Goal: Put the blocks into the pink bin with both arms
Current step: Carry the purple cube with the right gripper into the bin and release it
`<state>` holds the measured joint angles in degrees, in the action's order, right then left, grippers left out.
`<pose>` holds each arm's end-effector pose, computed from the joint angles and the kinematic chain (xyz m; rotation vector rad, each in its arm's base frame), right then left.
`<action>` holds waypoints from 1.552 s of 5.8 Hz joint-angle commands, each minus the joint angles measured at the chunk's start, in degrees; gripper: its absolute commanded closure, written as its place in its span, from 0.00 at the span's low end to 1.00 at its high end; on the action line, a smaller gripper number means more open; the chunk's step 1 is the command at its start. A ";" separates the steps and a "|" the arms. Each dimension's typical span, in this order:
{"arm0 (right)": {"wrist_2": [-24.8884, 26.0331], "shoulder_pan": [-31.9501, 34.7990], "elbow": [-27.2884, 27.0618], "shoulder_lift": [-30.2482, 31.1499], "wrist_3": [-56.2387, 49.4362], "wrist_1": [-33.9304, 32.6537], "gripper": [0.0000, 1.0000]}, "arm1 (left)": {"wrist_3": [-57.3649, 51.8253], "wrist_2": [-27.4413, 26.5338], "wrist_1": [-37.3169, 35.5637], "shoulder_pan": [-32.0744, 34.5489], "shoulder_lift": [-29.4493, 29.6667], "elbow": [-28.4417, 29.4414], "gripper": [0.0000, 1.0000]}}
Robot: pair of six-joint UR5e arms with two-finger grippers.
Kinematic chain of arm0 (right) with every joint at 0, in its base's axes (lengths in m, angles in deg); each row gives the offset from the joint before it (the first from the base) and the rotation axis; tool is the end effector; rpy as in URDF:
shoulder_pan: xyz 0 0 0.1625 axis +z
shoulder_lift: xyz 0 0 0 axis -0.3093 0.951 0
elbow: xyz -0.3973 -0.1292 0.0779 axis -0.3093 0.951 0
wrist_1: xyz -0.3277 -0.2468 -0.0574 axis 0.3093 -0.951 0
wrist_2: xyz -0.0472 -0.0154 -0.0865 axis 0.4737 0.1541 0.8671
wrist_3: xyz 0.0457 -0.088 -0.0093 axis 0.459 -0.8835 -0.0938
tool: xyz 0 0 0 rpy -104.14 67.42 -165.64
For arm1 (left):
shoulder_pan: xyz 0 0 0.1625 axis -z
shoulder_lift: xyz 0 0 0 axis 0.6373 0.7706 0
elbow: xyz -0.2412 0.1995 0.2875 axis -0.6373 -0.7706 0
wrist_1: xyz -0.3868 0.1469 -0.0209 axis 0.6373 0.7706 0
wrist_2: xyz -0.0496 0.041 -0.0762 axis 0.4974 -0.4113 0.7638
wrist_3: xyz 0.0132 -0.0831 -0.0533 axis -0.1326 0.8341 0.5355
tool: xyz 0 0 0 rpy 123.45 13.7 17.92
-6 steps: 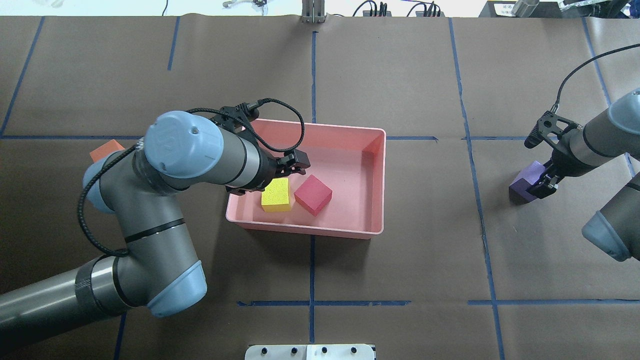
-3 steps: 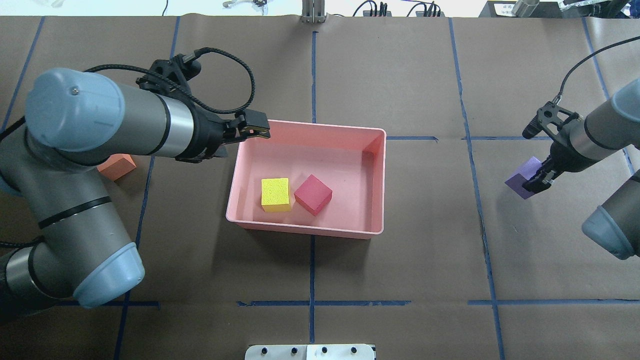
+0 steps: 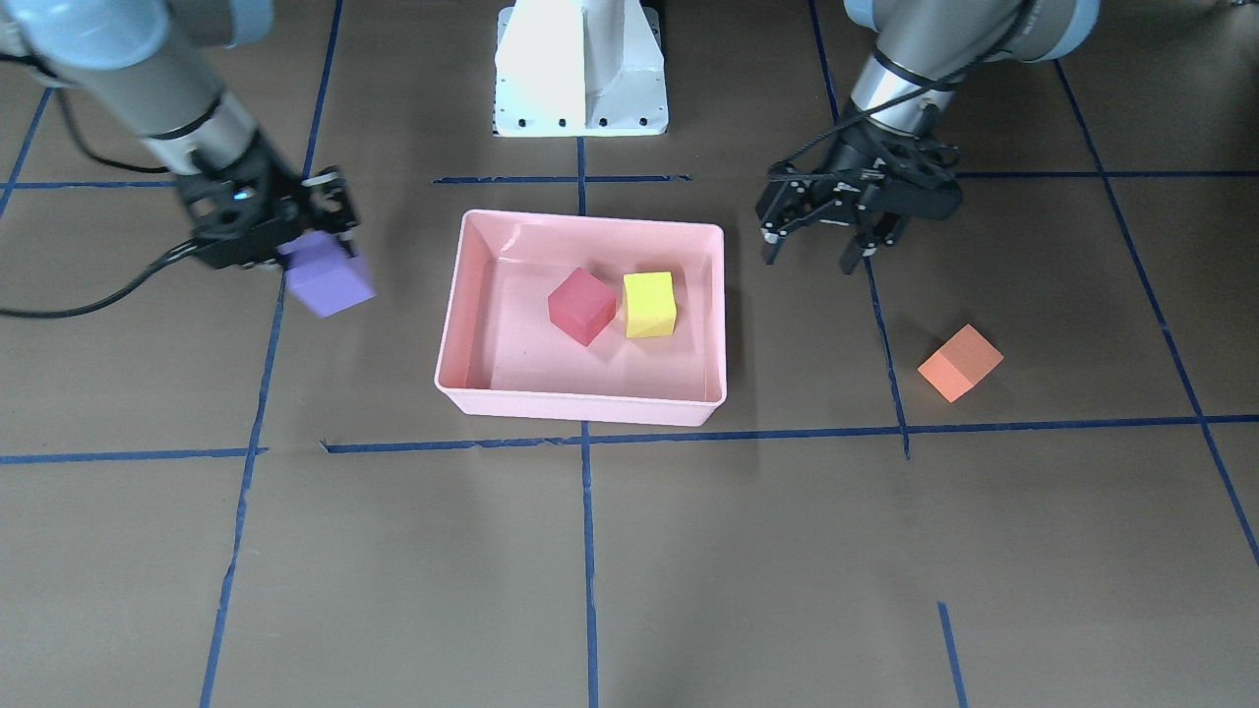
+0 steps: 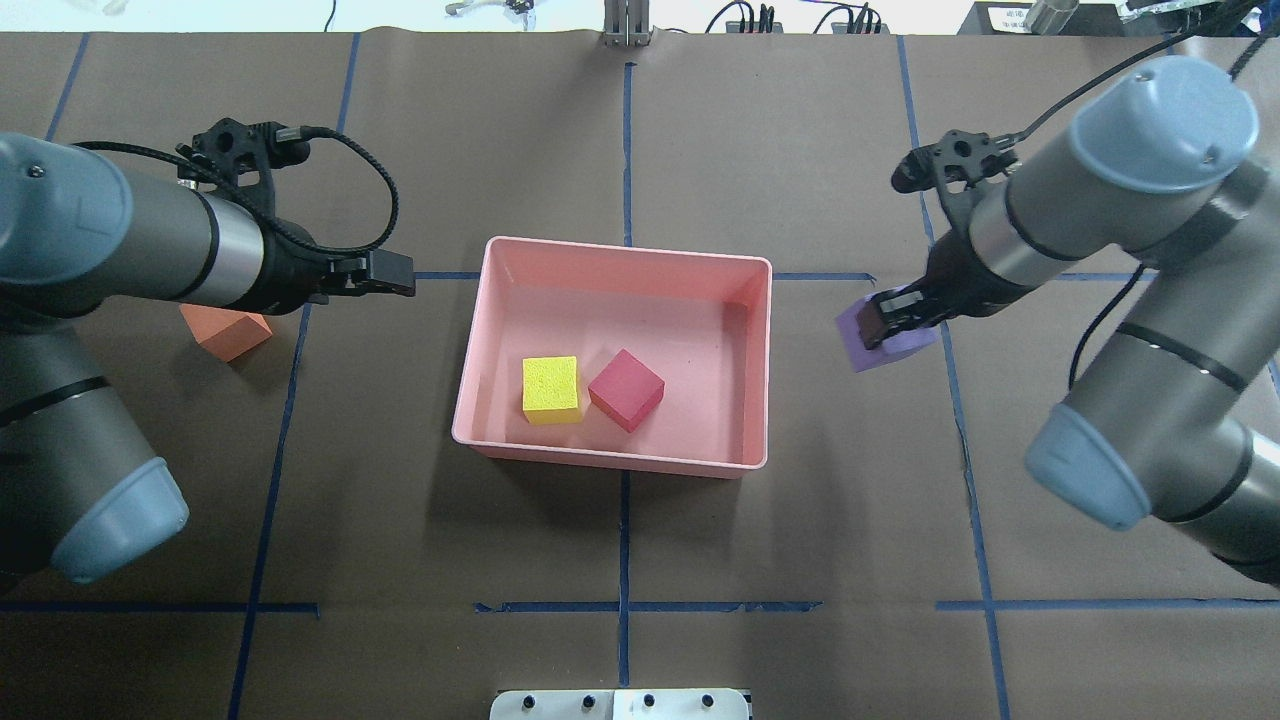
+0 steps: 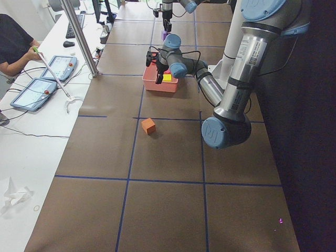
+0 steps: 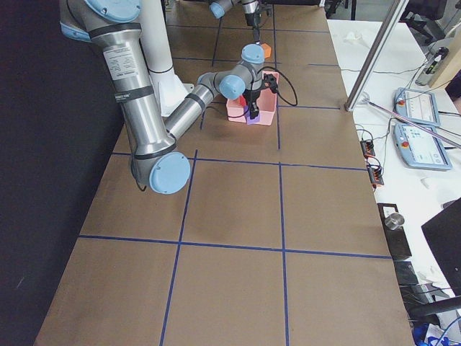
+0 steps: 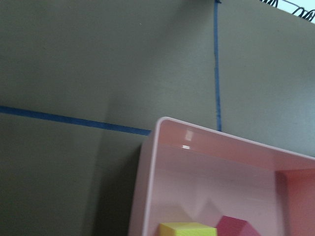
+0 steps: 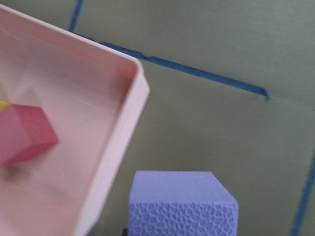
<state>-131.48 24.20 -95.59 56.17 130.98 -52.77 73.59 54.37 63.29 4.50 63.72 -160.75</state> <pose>-0.3606 -0.4387 0.2482 0.1562 -0.9294 -0.2073 0.3231 -0.4503 0.2760 0.3023 1.0067 -0.1157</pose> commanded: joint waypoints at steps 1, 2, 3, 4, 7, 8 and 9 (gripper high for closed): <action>9.39 -8.35 6.58 -11.57 21.77 -0.18 0.99 | -11.05 8.80 -0.02 8.08 -5.80 0.34 0.00; 9.96 -9.08 12.55 -15.97 24.56 0.00 0.98 | -12.05 9.53 0.07 8.90 -7.66 0.34 0.00; 10.67 -9.17 16.09 -17.40 24.59 0.35 0.97 | -16.50 9.45 -0.02 9.69 -9.94 0.34 0.00; 11.19 -9.17 20.30 -19.85 24.77 0.35 0.94 | -22.20 9.45 -0.02 11.09 -11.79 1.56 0.00; 11.64 -9.17 22.10 -20.14 24.59 0.18 0.01 | -28.95 9.45 -0.02 12.95 -11.55 10.24 0.00; 11.47 -9.09 19.75 -19.27 24.59 -0.09 0.00 | -28.85 9.45 2.24 12.52 -9.80 14.27 0.00; 11.29 -9.00 15.90 -16.39 24.59 -0.18 0.00 | -21.02 9.71 3.14 12.43 -8.92 17.79 0.00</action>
<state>-120.03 15.12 -76.49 37.59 155.58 -52.82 47.21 63.90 65.31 17.08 53.77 -146.47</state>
